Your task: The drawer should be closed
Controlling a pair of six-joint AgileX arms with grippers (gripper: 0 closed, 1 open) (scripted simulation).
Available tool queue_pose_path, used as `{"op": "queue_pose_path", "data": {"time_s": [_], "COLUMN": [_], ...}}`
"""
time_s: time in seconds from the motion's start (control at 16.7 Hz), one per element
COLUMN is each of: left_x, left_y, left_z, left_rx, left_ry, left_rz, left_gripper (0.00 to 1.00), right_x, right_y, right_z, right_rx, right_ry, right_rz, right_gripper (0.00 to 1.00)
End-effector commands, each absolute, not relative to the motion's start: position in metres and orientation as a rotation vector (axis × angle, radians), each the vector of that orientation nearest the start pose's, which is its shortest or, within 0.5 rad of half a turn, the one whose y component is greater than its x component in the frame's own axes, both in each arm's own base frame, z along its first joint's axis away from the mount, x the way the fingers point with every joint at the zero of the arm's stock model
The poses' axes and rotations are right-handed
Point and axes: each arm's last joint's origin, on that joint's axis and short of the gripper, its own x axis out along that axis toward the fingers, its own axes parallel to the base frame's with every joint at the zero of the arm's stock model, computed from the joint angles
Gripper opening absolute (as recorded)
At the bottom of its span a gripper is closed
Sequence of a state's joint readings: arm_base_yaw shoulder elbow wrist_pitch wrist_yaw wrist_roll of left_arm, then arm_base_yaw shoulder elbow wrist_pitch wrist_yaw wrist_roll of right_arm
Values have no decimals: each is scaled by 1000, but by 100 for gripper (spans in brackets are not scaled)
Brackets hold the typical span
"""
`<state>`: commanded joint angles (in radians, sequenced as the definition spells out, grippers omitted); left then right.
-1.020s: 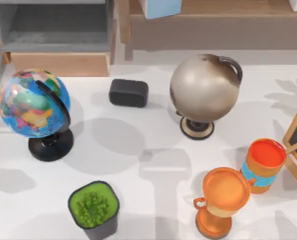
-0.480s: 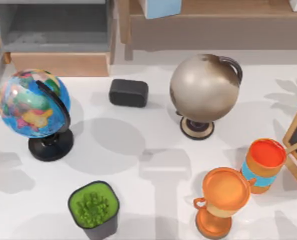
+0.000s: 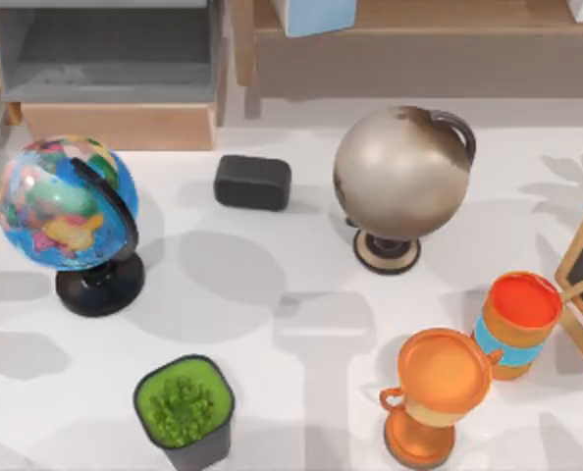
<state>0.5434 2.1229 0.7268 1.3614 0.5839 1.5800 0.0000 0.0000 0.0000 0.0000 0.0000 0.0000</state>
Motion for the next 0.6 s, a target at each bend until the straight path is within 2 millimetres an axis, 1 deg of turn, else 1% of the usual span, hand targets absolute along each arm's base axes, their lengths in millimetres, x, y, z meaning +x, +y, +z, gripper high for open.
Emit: {"op": "queue_pose_path", "data": {"time_s": [0.06,0.18,0.48,0.6], "left_x": [316,323,361,373], "left_y": [173,173,173,173], "left_z": [90,89,89,89], "left_rx": [1550,1550,1552,1550], "left_ry": [4,2,-1,4], "left_rz": [-31,-35,-35,-32], "left_gripper": [0,0,0,0], "right_x": [106,106,106,106], "right_y": [-1,-1,-1,-1], "right_z": [160,160,160,160], "right_rx": [0,0,0,0], "right_ry": [0,0,0,0], "right_rz": [0,0,0,0], "right_gripper": [100,100,100,100]}}
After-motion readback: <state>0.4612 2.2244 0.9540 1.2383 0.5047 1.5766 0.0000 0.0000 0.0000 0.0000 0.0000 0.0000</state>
